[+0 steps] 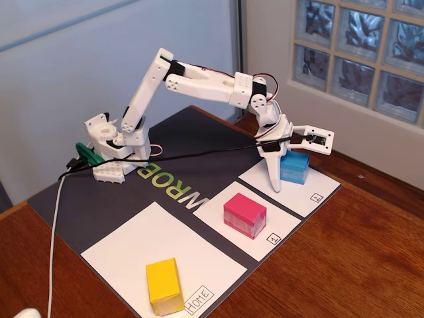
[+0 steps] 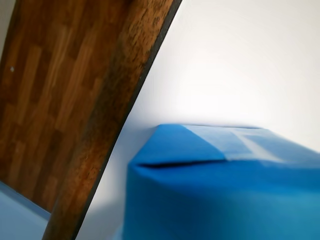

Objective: Move box blue to zone 2

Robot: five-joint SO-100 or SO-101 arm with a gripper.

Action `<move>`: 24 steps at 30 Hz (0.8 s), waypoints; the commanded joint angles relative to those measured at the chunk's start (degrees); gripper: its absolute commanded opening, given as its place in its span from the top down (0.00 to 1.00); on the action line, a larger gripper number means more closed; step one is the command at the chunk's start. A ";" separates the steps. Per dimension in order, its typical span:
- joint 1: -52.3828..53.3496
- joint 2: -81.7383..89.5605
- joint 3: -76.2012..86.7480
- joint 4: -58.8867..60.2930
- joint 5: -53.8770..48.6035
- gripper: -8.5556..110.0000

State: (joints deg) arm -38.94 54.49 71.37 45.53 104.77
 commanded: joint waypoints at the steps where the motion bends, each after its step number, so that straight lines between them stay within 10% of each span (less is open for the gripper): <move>1: 0.00 5.54 -1.05 -0.62 -0.44 0.52; 24: -0.09 11.69 -0.44 2.64 2.29 0.54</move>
State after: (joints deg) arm -38.94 61.08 71.37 47.46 106.52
